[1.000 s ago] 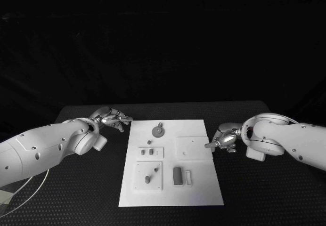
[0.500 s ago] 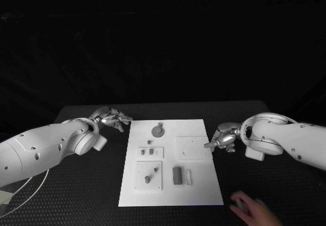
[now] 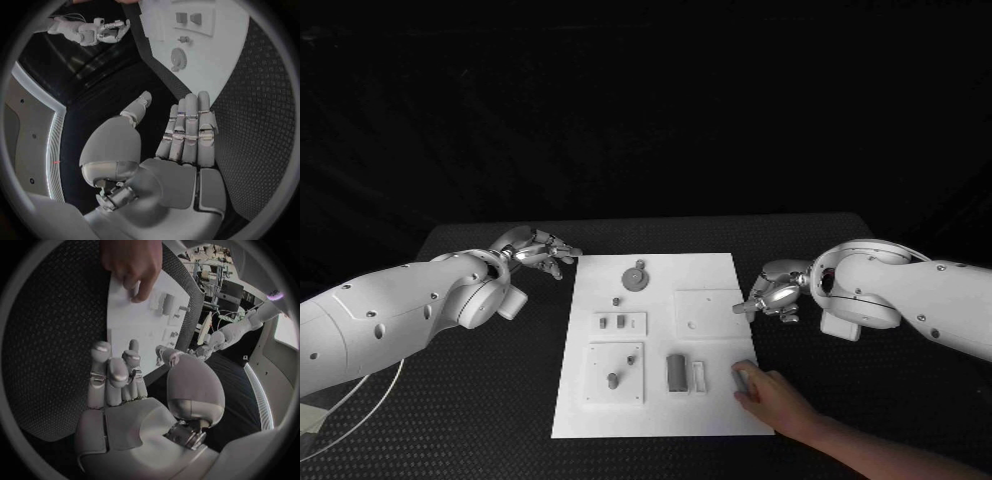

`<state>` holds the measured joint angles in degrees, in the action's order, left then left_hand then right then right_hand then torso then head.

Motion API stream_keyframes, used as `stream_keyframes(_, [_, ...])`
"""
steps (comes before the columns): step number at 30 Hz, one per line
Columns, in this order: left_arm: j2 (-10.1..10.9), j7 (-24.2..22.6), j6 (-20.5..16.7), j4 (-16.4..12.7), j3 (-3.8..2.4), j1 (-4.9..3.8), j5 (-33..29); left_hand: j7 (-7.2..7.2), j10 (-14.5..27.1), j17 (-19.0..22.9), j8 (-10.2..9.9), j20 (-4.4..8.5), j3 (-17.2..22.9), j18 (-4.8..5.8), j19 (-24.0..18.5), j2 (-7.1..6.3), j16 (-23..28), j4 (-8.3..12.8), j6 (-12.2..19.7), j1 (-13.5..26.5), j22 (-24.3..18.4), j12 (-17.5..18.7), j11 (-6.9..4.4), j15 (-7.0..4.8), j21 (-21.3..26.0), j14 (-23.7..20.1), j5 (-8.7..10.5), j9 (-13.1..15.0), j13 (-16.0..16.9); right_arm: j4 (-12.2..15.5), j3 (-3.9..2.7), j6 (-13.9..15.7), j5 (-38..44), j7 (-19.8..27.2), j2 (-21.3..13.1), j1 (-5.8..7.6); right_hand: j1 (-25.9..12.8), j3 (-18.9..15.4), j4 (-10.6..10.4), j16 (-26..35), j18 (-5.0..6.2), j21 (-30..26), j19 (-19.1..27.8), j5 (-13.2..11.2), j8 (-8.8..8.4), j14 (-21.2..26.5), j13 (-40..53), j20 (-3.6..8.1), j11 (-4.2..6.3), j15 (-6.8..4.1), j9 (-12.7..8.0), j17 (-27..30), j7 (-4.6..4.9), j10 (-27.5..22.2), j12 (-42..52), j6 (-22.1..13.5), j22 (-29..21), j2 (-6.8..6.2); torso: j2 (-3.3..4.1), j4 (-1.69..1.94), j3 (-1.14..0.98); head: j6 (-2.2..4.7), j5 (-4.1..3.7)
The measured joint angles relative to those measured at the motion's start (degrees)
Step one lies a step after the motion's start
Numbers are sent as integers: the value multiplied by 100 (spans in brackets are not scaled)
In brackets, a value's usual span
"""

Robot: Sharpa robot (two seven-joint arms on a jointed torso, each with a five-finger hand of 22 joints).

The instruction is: Assemble the parts on the task board

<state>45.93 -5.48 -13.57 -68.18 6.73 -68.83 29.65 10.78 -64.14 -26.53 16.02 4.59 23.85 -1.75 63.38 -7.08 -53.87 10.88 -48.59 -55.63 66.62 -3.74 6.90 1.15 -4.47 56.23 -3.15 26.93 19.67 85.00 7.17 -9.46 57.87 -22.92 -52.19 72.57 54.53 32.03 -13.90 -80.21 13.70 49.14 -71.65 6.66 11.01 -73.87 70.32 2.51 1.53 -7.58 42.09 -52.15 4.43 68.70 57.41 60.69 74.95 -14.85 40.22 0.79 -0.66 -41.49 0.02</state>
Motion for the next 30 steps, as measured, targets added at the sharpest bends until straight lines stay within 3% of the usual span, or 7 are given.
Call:
stream_keyframes(22, [-3, 0, 1, 4, 1, -1, -2, -17, 0, -4, 0, -1, 0, 0, -1, 0, 0, 0, 17, 0, 0, 0, 0, 0, 0, 0, 0, 1, 4, 64, 1, 2, -6, 2, 12, 0, 0, 15, 81, 0, 0, 0, -21, 0, -1, 8, 5, 3, 0, 8, 24, -1, 0, 0, 0, 0, 0, 0, -1, 1, -2, 3, -3])
stream_keyframes(30, [-2, 2, 1, 2, 1, 0, -3, -17, 0, -4, 0, -1, 0, 0, -1, 0, 0, 0, 17, 0, 1, 0, 0, 0, 0, 0, 0, -5, 3, 263, 2, 3, 0, -8, 9, 0, 0, 33, 191, 0, 0, 0, 0, 0, 19, 11, 5, 23, 21, 11, 45, -1, 0, -21, 0, 0, 0, 0, -2, 1, 0, 4, -2])
